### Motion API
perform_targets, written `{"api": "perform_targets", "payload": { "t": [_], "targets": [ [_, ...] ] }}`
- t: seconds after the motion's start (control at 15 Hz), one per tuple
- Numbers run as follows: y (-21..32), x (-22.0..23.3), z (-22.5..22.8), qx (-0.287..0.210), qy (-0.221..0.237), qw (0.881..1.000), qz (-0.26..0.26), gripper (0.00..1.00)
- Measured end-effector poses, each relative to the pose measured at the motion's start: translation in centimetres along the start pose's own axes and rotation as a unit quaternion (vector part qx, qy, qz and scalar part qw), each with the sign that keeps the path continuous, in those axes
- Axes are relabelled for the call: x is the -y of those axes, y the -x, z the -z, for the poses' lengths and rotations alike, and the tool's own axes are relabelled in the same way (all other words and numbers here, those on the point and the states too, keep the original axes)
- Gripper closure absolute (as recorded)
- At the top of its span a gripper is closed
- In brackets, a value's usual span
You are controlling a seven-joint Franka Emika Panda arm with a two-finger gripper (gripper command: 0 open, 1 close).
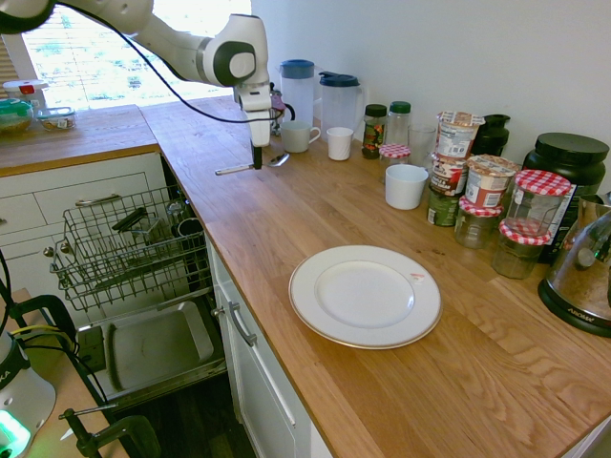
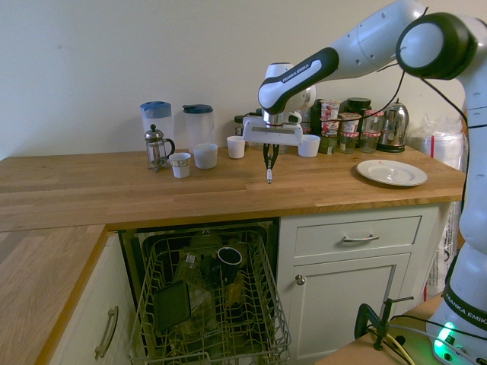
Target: Put the spoon in the dishwasher
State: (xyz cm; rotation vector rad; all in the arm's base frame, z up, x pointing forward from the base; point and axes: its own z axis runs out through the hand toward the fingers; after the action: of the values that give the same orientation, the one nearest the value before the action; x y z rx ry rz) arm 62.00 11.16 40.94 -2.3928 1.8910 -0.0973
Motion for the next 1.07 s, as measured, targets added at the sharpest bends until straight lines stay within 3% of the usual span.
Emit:
{"api": "perform_targets", "payload": {
  "t": [0.4,1.07],
  "targets": [
    [11.1,-6.6,4.6,-0.002,-0.018,0.999,0.045,1.00],
    [18.3,-9.9,0.8,-0.008,-0.016,0.998,0.057,1.00]
  ]
}}
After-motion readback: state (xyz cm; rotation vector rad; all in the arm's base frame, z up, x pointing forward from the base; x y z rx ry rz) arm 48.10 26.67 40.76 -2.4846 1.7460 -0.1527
